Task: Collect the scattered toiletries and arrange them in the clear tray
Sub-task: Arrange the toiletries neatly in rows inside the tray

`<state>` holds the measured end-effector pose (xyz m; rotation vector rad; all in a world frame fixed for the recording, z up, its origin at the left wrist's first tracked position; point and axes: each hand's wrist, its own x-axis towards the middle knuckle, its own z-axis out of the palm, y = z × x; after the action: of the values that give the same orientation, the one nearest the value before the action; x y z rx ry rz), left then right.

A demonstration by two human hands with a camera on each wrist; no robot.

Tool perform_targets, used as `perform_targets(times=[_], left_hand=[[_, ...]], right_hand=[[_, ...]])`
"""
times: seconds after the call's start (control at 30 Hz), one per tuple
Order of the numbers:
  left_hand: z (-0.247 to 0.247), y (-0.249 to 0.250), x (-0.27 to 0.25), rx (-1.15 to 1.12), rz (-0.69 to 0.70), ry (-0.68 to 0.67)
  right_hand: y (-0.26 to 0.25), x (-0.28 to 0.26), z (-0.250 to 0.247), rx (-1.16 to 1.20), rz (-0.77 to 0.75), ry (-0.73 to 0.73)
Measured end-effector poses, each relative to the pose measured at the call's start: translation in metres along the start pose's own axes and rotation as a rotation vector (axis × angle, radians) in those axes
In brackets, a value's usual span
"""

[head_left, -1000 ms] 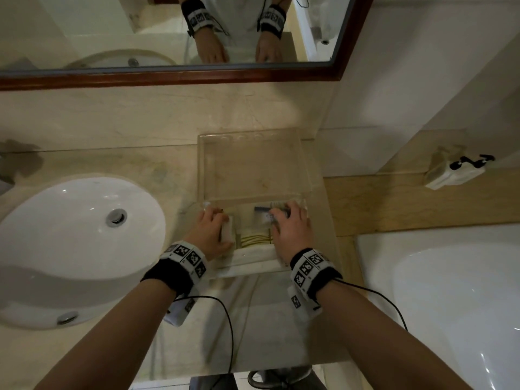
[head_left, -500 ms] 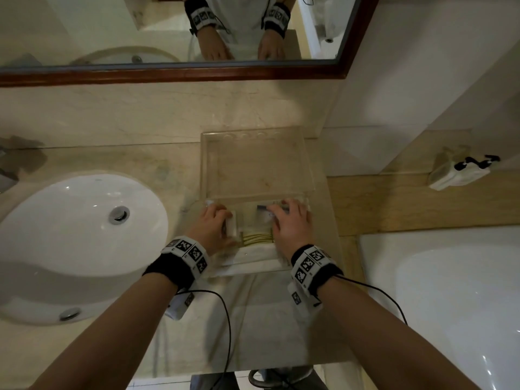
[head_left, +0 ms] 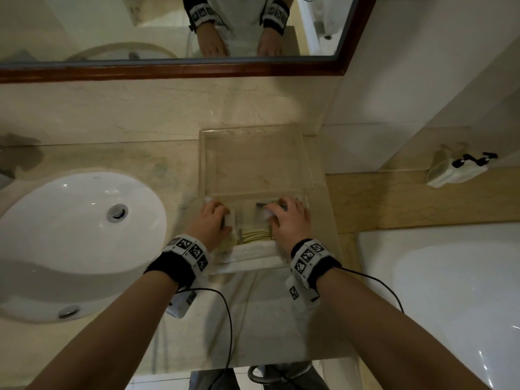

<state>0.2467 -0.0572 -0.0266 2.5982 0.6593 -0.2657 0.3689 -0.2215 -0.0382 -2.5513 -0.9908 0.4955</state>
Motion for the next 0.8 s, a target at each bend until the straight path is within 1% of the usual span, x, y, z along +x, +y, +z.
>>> perform_targets(times=[0.1, 0.17, 0.2, 0.3, 0.37, 0.5, 0.57, 0.67, 0.8], left_hand=[[-0.005, 0.000, -0.010, -0.027, 0.038, 0.117], [-0.007, -0.002, -0.016, -0.032, 0.059, 0.114], [-0.007, -0.002, -0.020, -0.022, 0.067, 0.075], [-0.005, 0.005, -0.031, 0.025, 0.118, -0.095], [0.000, 0.009, -0.039, 0.062, 0.175, -0.147], [0.007, 0.008, -0.047, 0.044, 0.276, -0.133], [0.010, 0.008, -0.048, 0.060, 0.297, -0.122], [0.011, 0.007, -0.047, 0.130, 0.239, -0.173], [0.016, 0.011, -0.044, 0.162, 0.188, -0.157]], right_hand=[[0.009, -0.012, -0.008, 0.139, 0.027, 0.118], [0.018, -0.021, -0.008, 0.141, 0.028, 0.171], [0.022, -0.026, -0.007, 0.130, 0.021, 0.171], [0.028, -0.041, -0.009, 0.105, -0.013, 0.085], [0.031, -0.051, -0.011, 0.083, -0.049, 0.058], [0.036, -0.065, -0.010, 0.016, -0.118, -0.029], [0.038, -0.067, -0.011, 0.006, -0.131, -0.049], [0.034, -0.066, -0.014, 0.017, -0.097, -0.053], [0.027, -0.061, -0.014, 0.017, -0.052, -0.061]])
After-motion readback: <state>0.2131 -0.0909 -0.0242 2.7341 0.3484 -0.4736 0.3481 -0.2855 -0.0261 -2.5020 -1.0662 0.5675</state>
